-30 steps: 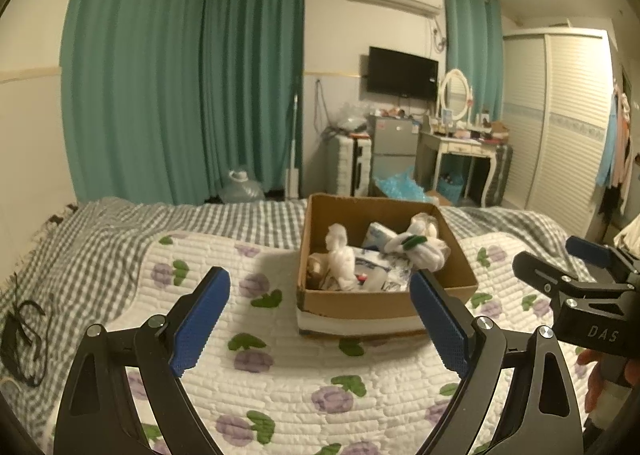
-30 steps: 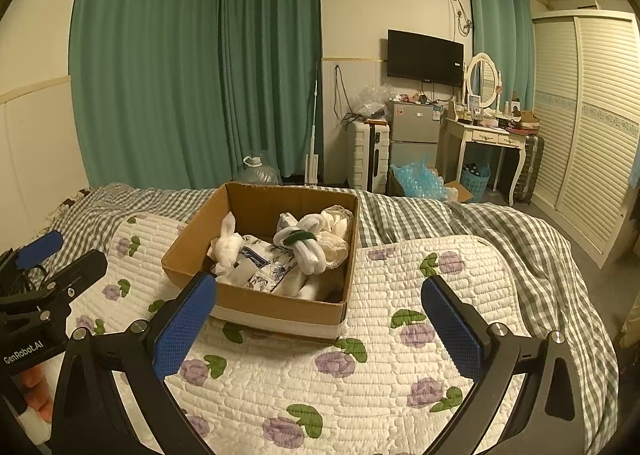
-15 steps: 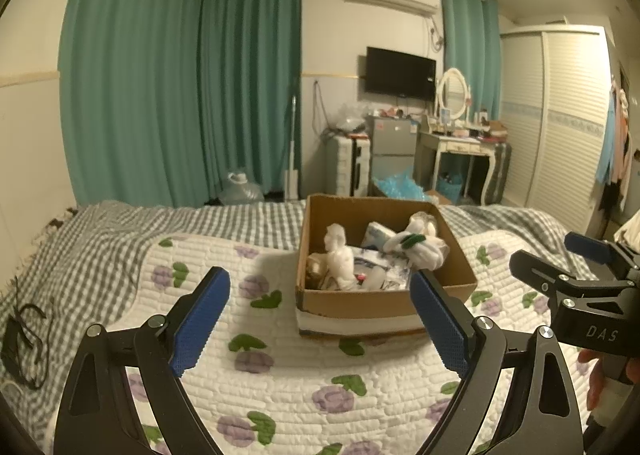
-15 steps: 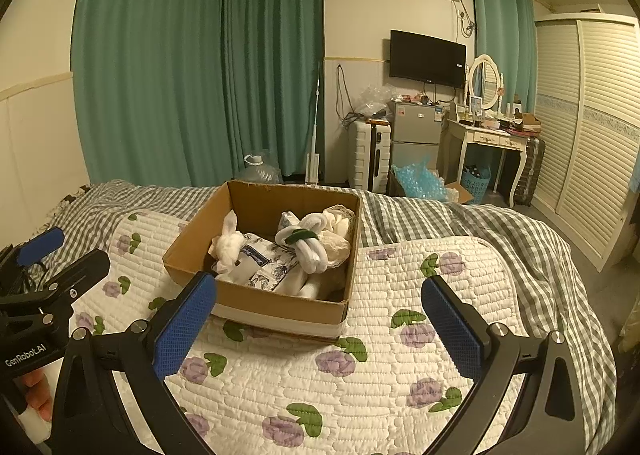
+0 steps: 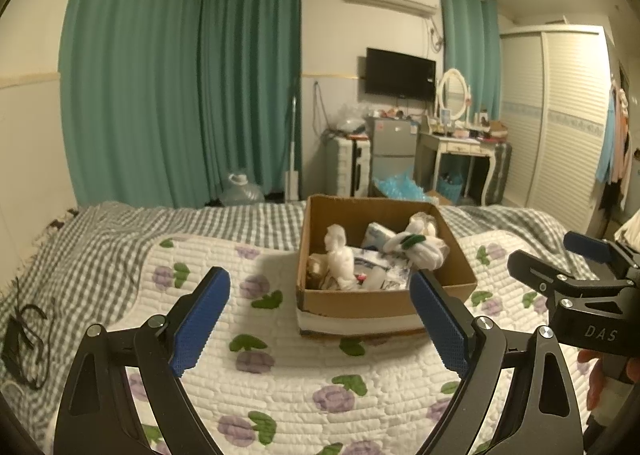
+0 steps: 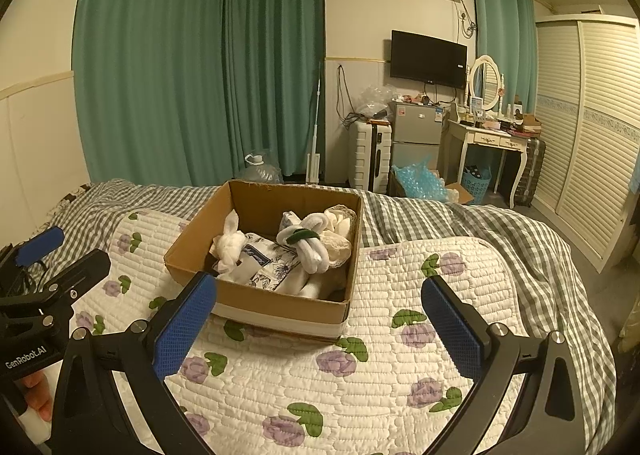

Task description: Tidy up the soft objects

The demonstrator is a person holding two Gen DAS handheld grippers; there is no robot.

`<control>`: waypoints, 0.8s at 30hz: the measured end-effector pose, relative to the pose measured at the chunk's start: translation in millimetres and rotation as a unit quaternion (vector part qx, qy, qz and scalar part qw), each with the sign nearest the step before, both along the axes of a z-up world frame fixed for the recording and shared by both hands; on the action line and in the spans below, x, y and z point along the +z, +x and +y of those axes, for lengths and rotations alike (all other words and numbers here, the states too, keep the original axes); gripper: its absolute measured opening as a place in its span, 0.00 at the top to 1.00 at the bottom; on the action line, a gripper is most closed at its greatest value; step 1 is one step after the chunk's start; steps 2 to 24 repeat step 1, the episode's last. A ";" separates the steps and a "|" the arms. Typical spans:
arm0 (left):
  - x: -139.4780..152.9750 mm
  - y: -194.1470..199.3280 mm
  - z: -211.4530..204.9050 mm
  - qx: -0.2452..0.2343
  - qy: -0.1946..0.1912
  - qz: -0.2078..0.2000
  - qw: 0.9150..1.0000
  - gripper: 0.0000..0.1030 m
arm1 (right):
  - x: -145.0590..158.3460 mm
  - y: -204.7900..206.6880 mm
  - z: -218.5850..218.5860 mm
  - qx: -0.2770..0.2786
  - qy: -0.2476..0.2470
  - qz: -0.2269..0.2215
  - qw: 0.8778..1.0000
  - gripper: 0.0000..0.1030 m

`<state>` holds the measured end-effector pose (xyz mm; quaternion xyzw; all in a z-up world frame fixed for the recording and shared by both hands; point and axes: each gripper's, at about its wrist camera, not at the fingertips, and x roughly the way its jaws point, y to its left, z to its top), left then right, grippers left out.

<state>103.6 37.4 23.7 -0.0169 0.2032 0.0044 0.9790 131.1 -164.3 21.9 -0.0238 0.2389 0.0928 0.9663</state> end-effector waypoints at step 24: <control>0.0 0.1 0.2 -0.001 0.000 0.000 1.000 0.10 | 0.2 -0.4 -0.8 0.000 0.000 0.000 1.000 0.00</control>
